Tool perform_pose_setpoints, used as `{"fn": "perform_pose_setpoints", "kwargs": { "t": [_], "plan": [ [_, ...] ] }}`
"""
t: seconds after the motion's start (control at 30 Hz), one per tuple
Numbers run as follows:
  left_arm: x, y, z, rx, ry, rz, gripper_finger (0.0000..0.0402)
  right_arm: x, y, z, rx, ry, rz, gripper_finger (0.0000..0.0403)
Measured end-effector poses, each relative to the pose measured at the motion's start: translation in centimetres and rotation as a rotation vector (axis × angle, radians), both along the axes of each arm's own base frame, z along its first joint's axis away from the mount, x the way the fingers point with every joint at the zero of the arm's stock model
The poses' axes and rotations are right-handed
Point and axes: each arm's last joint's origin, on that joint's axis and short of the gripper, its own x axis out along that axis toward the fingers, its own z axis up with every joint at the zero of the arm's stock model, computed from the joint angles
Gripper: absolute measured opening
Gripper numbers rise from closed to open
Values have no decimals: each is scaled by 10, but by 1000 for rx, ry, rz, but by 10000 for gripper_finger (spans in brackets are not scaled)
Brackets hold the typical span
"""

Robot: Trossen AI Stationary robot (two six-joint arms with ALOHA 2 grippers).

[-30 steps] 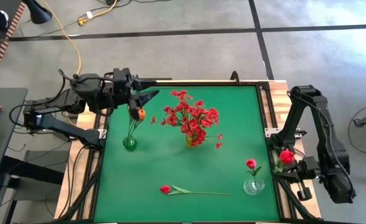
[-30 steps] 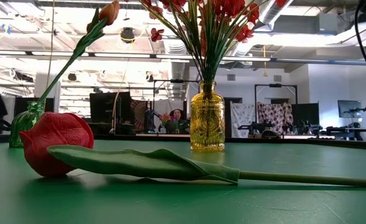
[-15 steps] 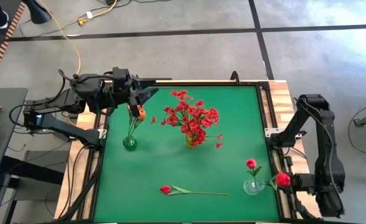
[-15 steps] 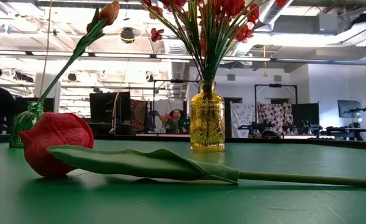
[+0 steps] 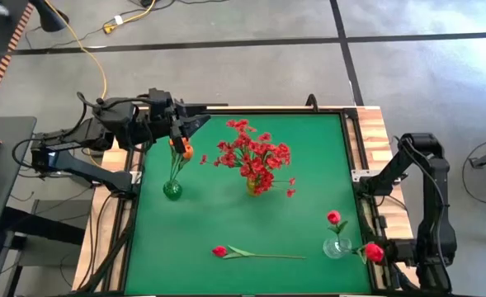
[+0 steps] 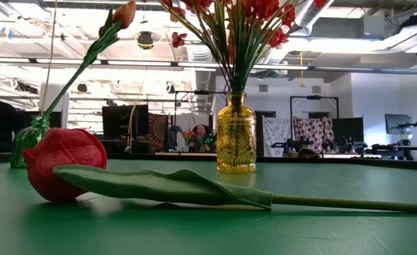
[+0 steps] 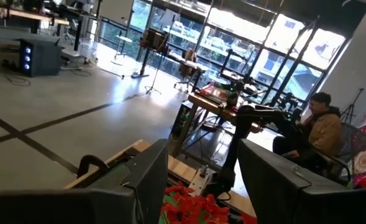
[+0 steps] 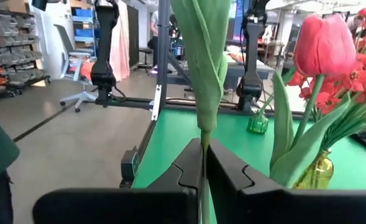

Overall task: Sort flowers into vase by color
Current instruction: Put the left red flower into the transparent vase

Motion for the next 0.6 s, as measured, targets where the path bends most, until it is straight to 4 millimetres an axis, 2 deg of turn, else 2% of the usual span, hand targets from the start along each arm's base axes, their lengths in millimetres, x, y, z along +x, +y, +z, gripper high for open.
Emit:
{"fn": "perform_pose_setpoints", "kwargs": {
  "t": [0.33, 0.6],
  "plan": [
    [0, 0, 0, -18, -5, -2, 183, 0, -3, 1, -90, 55, 17, 51],
    [0, 0, 0, -18, -4, -3, 183, 3, -15, 15, -33, 69, 11, 51]
  ]
}}
